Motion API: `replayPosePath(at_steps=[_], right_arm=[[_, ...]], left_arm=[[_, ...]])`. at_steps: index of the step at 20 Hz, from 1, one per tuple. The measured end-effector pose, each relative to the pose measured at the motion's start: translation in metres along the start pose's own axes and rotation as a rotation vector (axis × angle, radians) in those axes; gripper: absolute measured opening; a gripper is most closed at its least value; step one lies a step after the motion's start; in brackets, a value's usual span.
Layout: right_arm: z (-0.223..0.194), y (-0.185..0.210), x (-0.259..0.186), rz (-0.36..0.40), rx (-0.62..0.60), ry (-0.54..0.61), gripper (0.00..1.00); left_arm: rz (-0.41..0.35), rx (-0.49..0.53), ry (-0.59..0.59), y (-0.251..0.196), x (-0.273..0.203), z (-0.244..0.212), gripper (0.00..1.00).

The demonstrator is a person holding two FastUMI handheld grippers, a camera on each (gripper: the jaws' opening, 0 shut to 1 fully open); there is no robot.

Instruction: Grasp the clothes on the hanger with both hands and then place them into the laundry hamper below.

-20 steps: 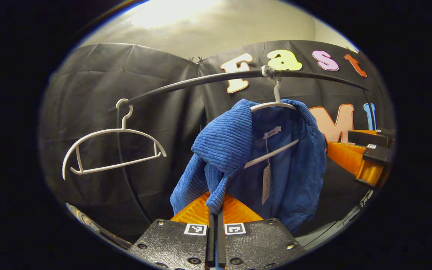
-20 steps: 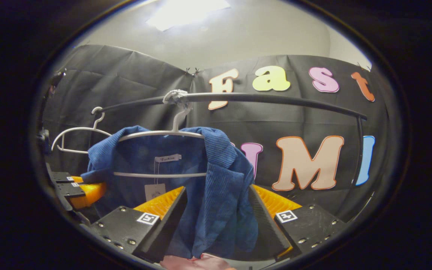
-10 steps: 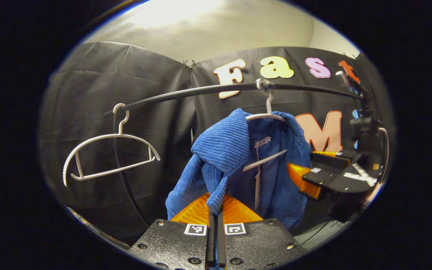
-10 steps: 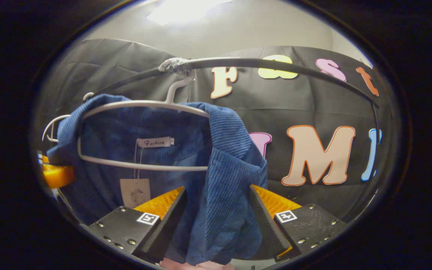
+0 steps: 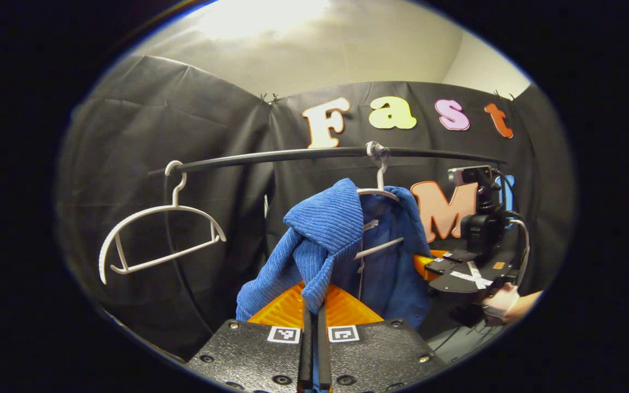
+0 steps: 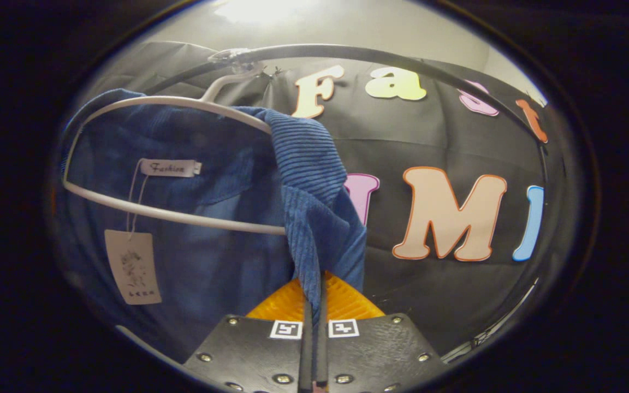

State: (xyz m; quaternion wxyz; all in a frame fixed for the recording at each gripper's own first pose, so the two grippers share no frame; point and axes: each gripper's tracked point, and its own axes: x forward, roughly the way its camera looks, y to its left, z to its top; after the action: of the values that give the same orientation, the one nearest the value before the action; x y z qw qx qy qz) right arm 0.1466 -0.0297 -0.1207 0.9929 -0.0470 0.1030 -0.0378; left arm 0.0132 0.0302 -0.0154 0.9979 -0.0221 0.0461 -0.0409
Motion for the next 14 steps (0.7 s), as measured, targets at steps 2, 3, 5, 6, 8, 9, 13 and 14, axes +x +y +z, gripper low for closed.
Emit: replayPosePath(at_steps=[2, 3, 5, 6, 8, 9, 13, 14], right_arm=[[0.006, -0.016, 0.003, -0.027, -0.004, -0.015, 0.03], [0.009, -0.023, 0.006, -0.04, -0.004, -0.022, 0.03], [0.016, -0.035, 0.009, -0.063, -0.004, -0.039, 0.04], [0.02, -0.044, 0.011, -0.077, -0.005, -0.05, 0.04], [0.031, -0.058, 0.017, -0.103, -0.01, -0.077, 0.03], [0.038, -0.064, 0.019, -0.114, -0.009, -0.096, 0.04], [0.046, -0.073, 0.031, -0.124, 0.007, -0.116, 0.03], [0.05, -0.076, 0.033, -0.131, 0.005, -0.131, 0.04]], left_arm=[[-0.009, -0.021, 0.013, 0.005, -0.002, 0.004, 0.05], [-0.013, -0.023, 0.011, 0.008, -0.003, 0.007, 0.05], [-0.023, -0.017, 0.013, 0.011, -0.008, 0.014, 0.05], [-0.027, -0.015, 0.012, 0.012, -0.01, 0.019, 0.05], [-0.04, -0.016, 0.003, 0.012, -0.013, 0.028, 0.03], [-0.043, -0.017, 0.004, 0.013, -0.015, 0.03, 0.05], [-0.057, -0.044, 0.001, 0.012, -0.016, 0.038, 0.03], [-0.063, -0.052, 0.003, 0.012, -0.017, 0.04, 0.05]])
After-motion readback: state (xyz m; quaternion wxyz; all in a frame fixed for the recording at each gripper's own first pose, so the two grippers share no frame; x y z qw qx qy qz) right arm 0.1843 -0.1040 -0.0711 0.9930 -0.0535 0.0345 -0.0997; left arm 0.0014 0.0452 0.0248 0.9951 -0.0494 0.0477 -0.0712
